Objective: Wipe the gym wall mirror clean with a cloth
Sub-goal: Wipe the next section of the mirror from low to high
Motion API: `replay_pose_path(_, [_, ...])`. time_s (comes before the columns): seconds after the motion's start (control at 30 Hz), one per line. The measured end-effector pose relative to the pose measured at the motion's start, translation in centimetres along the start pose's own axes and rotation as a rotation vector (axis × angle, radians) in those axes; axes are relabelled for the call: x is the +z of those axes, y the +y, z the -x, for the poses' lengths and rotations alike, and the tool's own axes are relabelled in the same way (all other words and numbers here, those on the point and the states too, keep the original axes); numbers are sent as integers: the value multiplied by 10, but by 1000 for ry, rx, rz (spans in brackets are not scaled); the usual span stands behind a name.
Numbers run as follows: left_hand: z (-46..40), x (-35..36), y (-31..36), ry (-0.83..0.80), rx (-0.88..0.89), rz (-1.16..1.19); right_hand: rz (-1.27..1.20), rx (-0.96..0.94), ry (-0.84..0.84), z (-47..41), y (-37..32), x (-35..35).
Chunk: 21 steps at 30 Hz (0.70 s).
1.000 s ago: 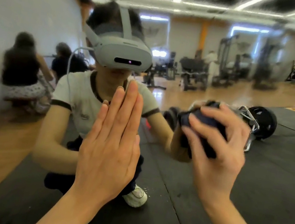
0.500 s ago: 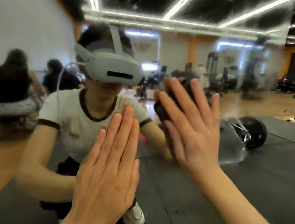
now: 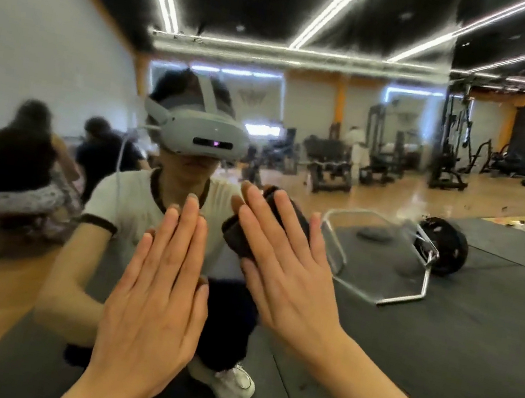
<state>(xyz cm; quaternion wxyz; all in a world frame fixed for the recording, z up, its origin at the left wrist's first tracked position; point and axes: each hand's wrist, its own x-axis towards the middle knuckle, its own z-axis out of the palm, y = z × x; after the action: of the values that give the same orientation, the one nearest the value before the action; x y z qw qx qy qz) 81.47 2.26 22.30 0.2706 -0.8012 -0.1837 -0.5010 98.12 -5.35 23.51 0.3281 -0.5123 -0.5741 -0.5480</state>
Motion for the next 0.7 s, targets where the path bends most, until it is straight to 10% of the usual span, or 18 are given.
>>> replay_pose_path(0.17, [-1,-2,2,-21,-23,-4,-379,491,90,9,18,-20])
replay_pose_path(0.7, [-2,-8,7,-63,-69,36,-768,1004,28,-3,10,-73])
